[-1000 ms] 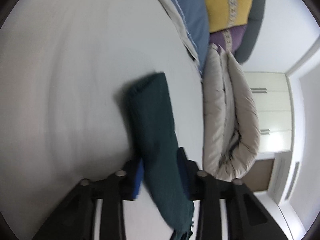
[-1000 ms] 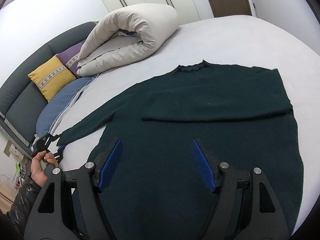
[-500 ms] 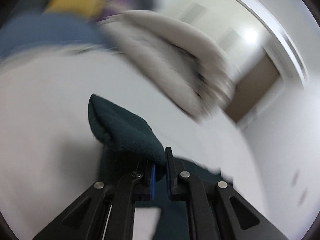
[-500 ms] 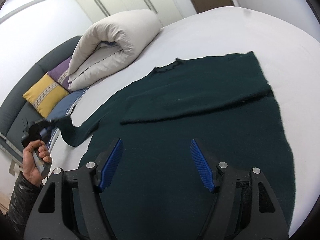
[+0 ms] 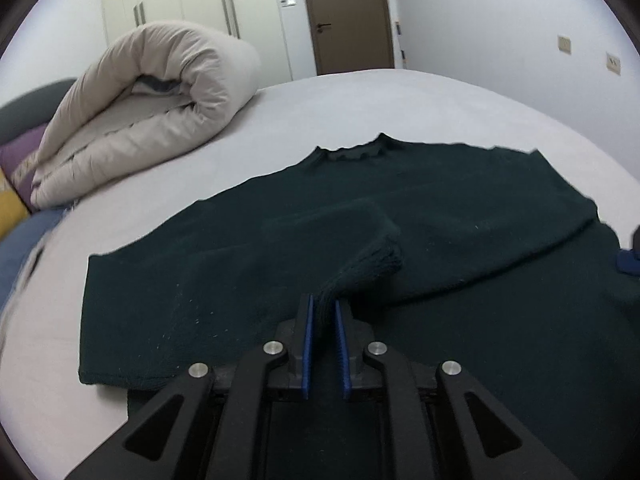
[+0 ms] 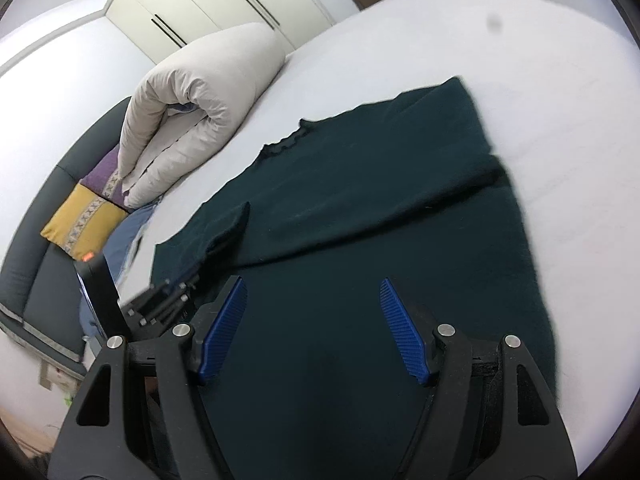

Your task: Fold small clothes

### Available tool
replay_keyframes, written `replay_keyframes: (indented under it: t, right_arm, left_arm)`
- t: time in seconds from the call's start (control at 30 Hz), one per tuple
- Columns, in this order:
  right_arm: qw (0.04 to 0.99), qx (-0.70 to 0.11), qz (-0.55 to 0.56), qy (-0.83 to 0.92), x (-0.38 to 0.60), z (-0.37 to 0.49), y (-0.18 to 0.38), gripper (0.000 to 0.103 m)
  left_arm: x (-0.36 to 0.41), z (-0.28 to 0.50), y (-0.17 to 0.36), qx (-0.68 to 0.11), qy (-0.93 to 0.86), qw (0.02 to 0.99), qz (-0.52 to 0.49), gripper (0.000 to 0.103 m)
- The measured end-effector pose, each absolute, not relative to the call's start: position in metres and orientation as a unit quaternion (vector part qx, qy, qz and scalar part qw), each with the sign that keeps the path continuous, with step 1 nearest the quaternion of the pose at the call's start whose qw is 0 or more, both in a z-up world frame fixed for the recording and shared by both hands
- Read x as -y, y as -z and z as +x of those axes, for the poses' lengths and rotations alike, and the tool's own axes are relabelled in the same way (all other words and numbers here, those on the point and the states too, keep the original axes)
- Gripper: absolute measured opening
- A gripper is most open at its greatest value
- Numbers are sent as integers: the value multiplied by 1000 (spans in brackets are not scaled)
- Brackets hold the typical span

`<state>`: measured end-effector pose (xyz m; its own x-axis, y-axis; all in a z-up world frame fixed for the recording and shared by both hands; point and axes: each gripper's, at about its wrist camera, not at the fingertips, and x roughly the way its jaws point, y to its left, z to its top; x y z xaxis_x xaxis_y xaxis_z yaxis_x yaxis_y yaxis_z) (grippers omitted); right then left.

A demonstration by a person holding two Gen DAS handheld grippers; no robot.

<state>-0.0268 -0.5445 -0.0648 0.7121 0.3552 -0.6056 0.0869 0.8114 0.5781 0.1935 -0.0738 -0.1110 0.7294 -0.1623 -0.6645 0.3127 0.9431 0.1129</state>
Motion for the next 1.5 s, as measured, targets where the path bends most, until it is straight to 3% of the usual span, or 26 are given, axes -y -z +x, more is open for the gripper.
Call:
replay_keyframes:
  t: [0.37, 0.5, 0.57, 0.67, 0.7, 0.73, 0.8, 0.9, 1.17, 1.5]
  right_arm:
    - [758, -445, 438, -185, 494, 113, 86, 67]
    - [728, -484, 451, -179, 468, 138, 103, 59]
    - [725, -492, 448, -179, 459, 141, 109, 54]
    - [728, -503, 424, -190, 444, 146, 113, 27]
    - [733, -505, 415, -189, 441, 145, 112, 20]
    - [739, -503, 408, -185, 441, 148, 110, 16]
    - [750, -497, 398, -178, 443, 148, 106, 8]
    - [766, -486, 386, -168, 451, 147, 99, 8]
    - [809, -464, 332, -139, 492, 133, 79, 7]
    - [850, -445, 269, -87, 553, 110, 70, 7]
  left_arm:
    - [71, 186, 106, -313, 124, 937, 98, 14]
    - [63, 187, 103, -307, 123, 940, 77, 17]
    - [60, 188, 102, -307, 124, 941, 68, 25]
    - [56, 186, 99, -306, 124, 942, 58, 48]
    - [54, 184, 97, -305, 123, 943, 54, 61]
    - [51, 182, 94, -305, 122, 943, 49, 72]
    - [43, 171, 86, -299, 126, 945, 34, 82]
    - [26, 157, 75, -296, 135, 946, 11, 90]
    - [-54, 167, 57, -321, 131, 931, -111, 94]
    - [-121, 259, 76, -387, 82, 899, -190, 93]
